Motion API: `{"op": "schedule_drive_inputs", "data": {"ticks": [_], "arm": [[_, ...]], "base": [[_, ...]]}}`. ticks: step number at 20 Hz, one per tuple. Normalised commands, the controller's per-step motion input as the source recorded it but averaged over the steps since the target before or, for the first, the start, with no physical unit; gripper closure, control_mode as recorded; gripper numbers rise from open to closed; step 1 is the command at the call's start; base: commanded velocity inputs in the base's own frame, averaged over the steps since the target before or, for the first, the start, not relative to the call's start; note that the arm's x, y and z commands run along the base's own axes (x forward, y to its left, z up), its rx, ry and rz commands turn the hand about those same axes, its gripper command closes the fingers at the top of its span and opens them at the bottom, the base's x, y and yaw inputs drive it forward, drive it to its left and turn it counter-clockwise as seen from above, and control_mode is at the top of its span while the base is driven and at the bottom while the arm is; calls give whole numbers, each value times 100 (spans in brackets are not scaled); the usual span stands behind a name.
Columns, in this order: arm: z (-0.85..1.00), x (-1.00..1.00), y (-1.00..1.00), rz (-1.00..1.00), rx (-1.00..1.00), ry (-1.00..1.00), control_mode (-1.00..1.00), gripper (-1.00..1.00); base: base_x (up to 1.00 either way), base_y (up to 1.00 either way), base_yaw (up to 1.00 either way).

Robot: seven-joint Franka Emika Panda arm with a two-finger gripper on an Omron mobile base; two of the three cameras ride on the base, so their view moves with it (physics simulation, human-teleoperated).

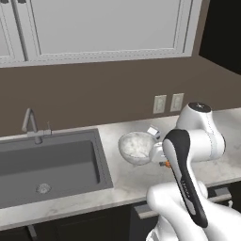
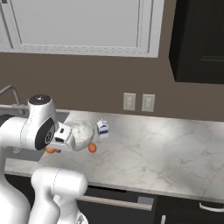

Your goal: Gather the eggs and milk located in the vicinity of the sink area and place them right next to the bowl.

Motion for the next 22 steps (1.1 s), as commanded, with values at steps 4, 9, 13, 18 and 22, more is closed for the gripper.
{"op": "schedule_drive_inputs", "data": {"ticks": [4,9,13,18,22], "arm": [[0,0,0,0,0,0,100,100],[0,7,-16,0,0,0,-100,100],[-11,44,-52,21,7,-6,-100,100],[-14,31,-40,29,2,-24,-100,100],[-10,6,-48,29,0,-29,-100,100]], "base": [[8,-29,0],[0,0,0],[0,0,0],[0,0,0],[0,0,0]]}}
